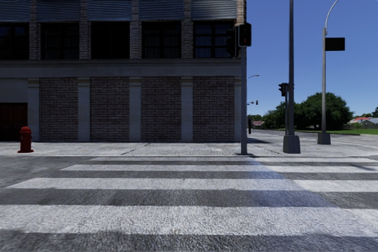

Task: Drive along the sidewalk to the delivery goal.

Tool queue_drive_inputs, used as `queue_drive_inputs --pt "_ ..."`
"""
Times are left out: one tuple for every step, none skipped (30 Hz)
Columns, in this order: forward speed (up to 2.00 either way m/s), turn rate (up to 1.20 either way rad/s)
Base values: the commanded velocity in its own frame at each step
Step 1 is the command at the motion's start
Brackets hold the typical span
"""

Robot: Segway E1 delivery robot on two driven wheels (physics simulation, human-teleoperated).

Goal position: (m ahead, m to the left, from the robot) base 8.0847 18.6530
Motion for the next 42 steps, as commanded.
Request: queue_drive_inputs --pt "2.00 0.00" --pt "2.00 0.00" --pt "2.00 0.00" --pt "2.00 0.00" --pt "2.00 0.00" --pt "2.00 0.00" --pt "2.00 0.00" --pt "2.00 0.00" --pt "2.00 0.00" --pt "2.00 0.00" --pt "2.00 0.00" --pt "2.00 0.00" --pt "2.00 0.00" --pt "2.00 0.00" --pt "2.00 0.00" --pt "2.00 0.00" --pt "2.00 0.00" --pt "2.00 0.00" --pt "2.00 0.00" --pt "2.00 0.00" --pt "2.00 0.00" --pt "2.00 0.00" --pt "2.00 0.00" --pt "2.00 0.00" --pt "2.00 0.00" --pt "2.00 0.00" --pt "2.00 0.00" --pt "2.00 0.00" --pt "2.00 0.00" --pt "2.00 0.00" --pt "2.00 0.00" --pt "2.00 0.00" --pt "2.00 0.00" --pt "2.00 0.00" --pt "2.00 0.00" --pt "2.00 0.00" --pt "2.00 0.00" --pt "2.00 0.00" --pt "2.00 0.00" --pt "2.00 0.00" --pt "2.00 0.00" --pt "2.00 0.00"
